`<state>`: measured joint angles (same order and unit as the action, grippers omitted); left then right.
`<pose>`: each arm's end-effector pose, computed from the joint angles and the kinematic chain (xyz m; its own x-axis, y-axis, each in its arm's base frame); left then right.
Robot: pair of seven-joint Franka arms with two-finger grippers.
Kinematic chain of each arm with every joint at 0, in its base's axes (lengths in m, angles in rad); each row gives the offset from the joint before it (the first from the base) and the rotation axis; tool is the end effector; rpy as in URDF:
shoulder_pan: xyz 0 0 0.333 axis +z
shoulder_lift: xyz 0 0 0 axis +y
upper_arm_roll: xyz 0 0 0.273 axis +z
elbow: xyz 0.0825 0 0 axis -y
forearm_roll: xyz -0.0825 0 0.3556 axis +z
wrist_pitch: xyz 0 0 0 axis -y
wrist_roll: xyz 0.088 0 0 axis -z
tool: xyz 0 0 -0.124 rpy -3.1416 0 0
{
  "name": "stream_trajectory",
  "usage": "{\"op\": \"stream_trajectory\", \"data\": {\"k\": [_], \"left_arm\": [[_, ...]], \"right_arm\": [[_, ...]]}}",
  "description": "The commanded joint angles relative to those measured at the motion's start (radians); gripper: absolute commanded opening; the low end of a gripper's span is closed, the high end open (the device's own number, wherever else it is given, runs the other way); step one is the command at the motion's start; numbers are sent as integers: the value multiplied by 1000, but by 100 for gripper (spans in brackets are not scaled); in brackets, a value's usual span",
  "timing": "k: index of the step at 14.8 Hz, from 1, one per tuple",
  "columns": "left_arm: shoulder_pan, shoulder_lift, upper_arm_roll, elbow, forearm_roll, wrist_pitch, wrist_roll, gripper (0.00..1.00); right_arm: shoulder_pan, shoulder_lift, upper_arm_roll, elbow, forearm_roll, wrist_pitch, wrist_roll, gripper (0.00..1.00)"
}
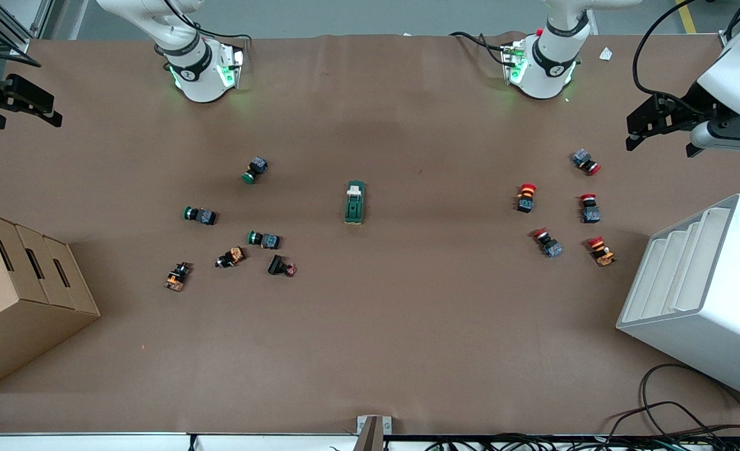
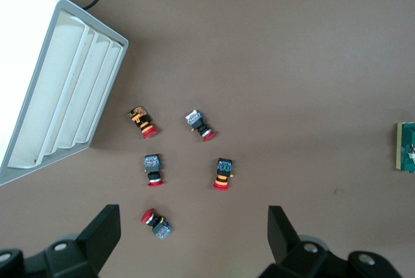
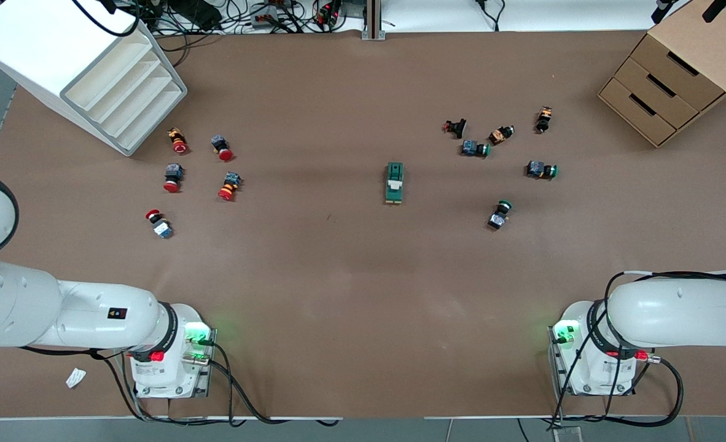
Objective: Close load switch with both arms
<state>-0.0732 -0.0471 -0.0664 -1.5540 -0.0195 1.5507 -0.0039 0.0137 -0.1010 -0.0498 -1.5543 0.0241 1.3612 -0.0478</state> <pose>0.5071 -0.0745 0.5946 0.9898 -0.1356 0.0436 -0.1364 -0.9905 0.0165 0.4740 -0.0150 0.6050 0.9957 0.0176 -0.0905 0.0146 -0.9993 -0.0333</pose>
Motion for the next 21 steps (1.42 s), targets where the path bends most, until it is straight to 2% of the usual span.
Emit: {"op": "stream_trajectory", "data": {"k": [1,5,7,10,12,13,16,21], "left_arm": [[-8,26,4,42,-14,-23,-42,100],[-25,47,-4,58,-14,-18,-61,100],[-49,97,-50,78,-13,6,-68,100],[-104,168,-142,54,-11,178,-184,100],[-182,238,-170,42,-8,288,-359,100],[-254,284,-170,42,36,346,-495,100],[-454,433,-171,45,322,420,-907,100],[-702,611,-176,32,459,531,-1397,100]], "right_arm": [[-9,-6,4,-4,-1,4,-11,100],[-9,-5,4,-4,-1,6,-11,100],[-9,-6,4,-4,-1,6,-11,100],[-11,-5,4,-3,-1,6,-11,100],[-11,-5,4,-3,-1,6,-11,100],[-11,-5,4,-3,-1,6,-11,100],[-12,1,2,-3,-1,6,-11,100],[-32,21,2,3,-4,6,-7,100]]}}
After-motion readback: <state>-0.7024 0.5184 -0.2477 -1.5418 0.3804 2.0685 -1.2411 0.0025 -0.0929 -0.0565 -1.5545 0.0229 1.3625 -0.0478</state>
